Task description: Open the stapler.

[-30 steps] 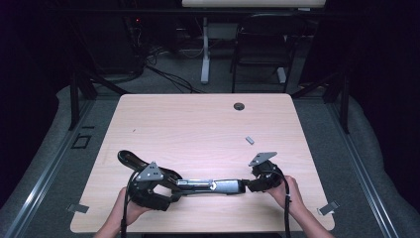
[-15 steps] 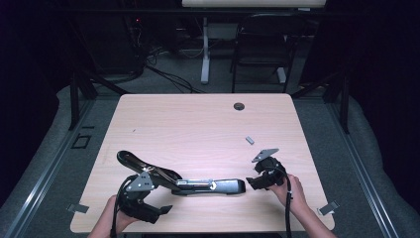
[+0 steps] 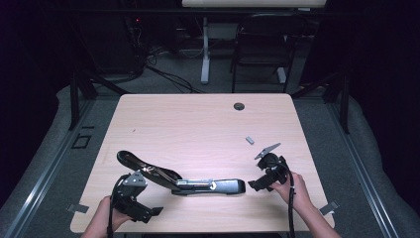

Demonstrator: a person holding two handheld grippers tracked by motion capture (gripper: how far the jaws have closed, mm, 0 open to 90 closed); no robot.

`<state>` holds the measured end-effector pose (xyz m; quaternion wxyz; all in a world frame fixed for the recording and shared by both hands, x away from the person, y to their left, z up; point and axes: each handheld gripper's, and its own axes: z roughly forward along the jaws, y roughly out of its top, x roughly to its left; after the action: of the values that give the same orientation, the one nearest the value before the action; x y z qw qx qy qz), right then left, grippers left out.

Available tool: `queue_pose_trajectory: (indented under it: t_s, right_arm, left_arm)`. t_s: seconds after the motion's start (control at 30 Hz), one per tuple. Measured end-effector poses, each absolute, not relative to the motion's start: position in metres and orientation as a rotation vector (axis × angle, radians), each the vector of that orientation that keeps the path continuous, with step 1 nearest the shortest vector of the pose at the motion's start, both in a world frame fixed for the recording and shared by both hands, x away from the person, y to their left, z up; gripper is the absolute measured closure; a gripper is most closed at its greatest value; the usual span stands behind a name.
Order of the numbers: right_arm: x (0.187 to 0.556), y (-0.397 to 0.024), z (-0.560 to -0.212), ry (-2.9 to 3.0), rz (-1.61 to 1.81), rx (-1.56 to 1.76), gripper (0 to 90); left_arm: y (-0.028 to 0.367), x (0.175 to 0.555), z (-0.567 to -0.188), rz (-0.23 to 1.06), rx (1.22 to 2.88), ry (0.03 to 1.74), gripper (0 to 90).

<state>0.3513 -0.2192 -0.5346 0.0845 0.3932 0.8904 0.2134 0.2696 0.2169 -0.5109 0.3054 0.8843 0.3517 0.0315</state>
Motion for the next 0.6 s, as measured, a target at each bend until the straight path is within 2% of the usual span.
queue_pose_trajectory:
  t_s: [0.2,0.6]
  right_arm:
    - [0.3523,-0.2182,-0.5333,2.686,0.638,1.148,0.0]
    - [0.3546,-0.2244,-0.5298,2.733,0.633,1.144,0.0]
  left_arm:
    - [0.2249,0.2739,-0.5132,0.118,2.326,1.002,0.0]
    - [0.2209,0.2676,-0.5132,0.110,2.360,0.943,0.0]
